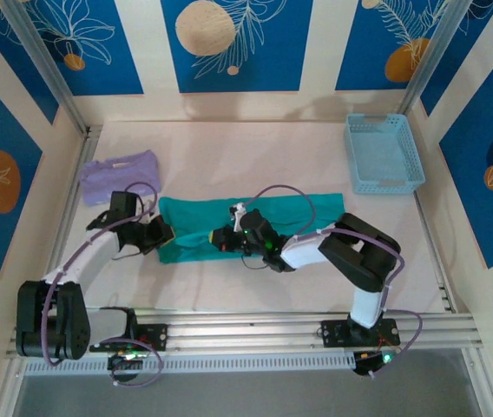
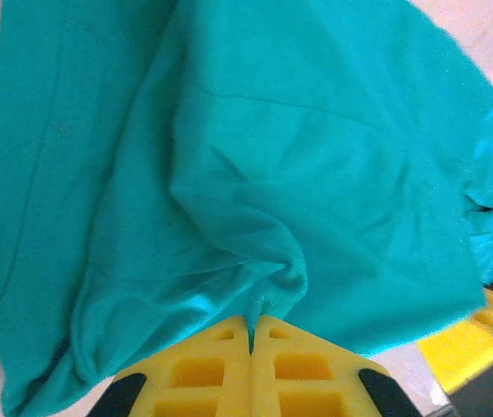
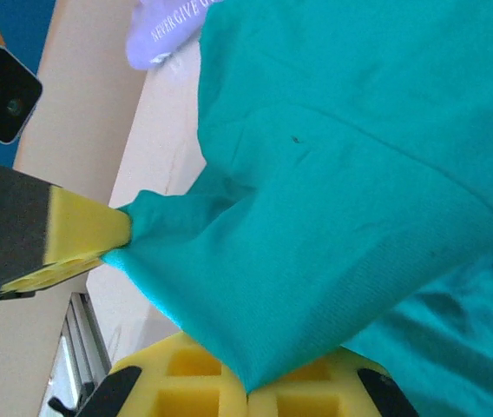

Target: Fold the inside-out t-shirt

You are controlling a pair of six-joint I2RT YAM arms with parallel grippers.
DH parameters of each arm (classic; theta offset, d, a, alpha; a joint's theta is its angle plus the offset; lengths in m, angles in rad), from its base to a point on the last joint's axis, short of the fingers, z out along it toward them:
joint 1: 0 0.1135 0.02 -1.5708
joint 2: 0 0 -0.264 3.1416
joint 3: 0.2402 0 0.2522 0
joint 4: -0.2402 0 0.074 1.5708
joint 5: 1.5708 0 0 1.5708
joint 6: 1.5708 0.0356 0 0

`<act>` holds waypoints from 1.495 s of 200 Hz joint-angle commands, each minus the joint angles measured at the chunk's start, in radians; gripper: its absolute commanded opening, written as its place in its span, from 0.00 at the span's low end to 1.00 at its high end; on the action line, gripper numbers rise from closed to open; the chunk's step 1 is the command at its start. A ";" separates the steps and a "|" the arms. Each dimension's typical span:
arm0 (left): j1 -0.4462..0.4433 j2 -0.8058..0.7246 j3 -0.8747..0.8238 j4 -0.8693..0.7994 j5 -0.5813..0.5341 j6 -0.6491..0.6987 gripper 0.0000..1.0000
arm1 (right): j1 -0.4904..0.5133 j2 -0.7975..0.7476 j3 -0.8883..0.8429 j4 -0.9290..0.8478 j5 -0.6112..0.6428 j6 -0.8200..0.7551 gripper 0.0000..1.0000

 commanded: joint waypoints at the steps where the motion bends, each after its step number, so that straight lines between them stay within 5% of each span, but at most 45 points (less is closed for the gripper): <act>1: 0.013 -0.027 -0.053 0.048 -0.090 -0.020 0.03 | 0.004 -0.050 0.014 -0.266 0.012 -0.006 0.10; 31: 0.013 -0.039 -0.086 0.057 -0.116 -0.014 0.36 | 0.000 -0.111 0.040 -0.498 0.000 -0.048 0.29; 68: 0.014 -0.125 -0.087 0.029 -0.235 0.022 0.54 | -0.001 -0.205 0.076 -0.638 0.072 -0.235 0.36; 93: 0.013 -0.182 -0.082 0.053 -0.367 0.050 0.64 | 0.004 -0.131 0.174 -0.616 0.022 -0.374 0.37; 117: 0.013 -0.147 -0.066 0.148 -0.353 0.079 0.83 | -0.002 -0.024 0.270 -0.588 0.004 -0.453 0.38; 180: -0.012 0.152 0.070 0.187 -0.292 0.187 0.89 | -0.022 0.194 0.413 -0.658 -0.054 -0.434 0.27; 244: -0.108 0.330 0.138 0.208 -0.343 0.230 0.96 | -0.035 0.085 0.317 -0.658 -0.067 -0.446 0.29; 299: -0.167 0.346 0.103 0.276 -0.251 0.205 0.81 | -0.042 0.055 0.293 -0.665 -0.059 -0.446 0.30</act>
